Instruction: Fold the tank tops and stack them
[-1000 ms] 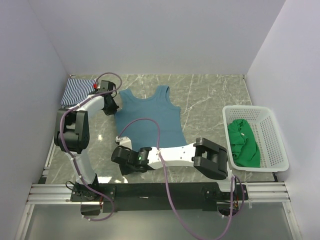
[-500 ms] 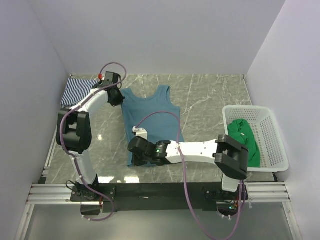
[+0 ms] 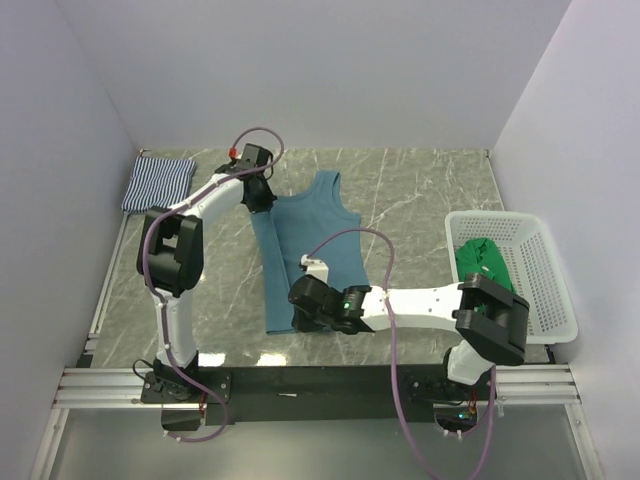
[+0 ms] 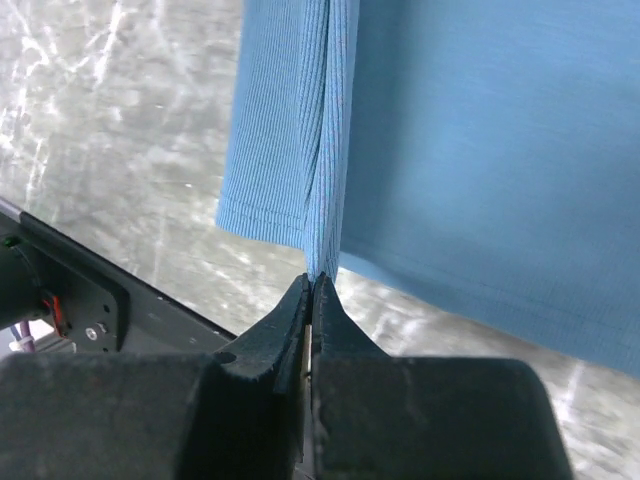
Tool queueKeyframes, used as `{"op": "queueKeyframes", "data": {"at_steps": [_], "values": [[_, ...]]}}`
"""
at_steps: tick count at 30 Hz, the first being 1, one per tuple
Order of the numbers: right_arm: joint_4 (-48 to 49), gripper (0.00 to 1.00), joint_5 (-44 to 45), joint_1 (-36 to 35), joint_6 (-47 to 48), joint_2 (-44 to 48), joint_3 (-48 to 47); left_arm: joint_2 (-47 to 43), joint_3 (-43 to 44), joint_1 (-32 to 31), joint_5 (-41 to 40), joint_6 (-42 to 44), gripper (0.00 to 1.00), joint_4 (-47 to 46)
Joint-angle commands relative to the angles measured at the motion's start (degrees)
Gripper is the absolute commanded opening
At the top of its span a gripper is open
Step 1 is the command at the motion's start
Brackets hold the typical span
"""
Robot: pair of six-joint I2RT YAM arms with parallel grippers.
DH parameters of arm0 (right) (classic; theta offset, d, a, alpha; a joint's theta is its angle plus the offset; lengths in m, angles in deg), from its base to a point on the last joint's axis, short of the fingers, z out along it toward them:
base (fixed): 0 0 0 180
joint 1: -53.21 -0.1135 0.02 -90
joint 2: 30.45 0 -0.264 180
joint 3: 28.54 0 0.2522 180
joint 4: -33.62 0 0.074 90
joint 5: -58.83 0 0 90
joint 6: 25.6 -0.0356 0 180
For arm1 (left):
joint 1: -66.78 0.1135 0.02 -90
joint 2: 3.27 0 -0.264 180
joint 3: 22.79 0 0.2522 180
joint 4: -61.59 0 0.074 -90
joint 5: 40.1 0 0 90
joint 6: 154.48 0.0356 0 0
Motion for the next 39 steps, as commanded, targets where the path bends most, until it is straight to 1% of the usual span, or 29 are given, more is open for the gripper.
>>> {"op": "queueKeyframes", "data": {"at_steps": [1,14,24,39], "values": [[2.4,0.00,1.2,0.5,-1.7,3.7,2.7,1.1,4.2,-1.4,-1.7,-1.2,0.01,-0.6],[4.5,0.00,1.3,1.0,-3.3,5.2,8.0,4.8,8.2,-4.4,-2.3,-0.9,0.01,0.5],[4.6,0.00,3.0,1.0,-4.4,6.8,10.7,6.6,8.5,-6.5,-2.6,-0.5,0.01,0.0],[7.4,0.00,2.2,0.9,-5.4,6.3,13.0,7.4,7.8,-7.8,-3.4,0.0,0.01,-0.4]]}}
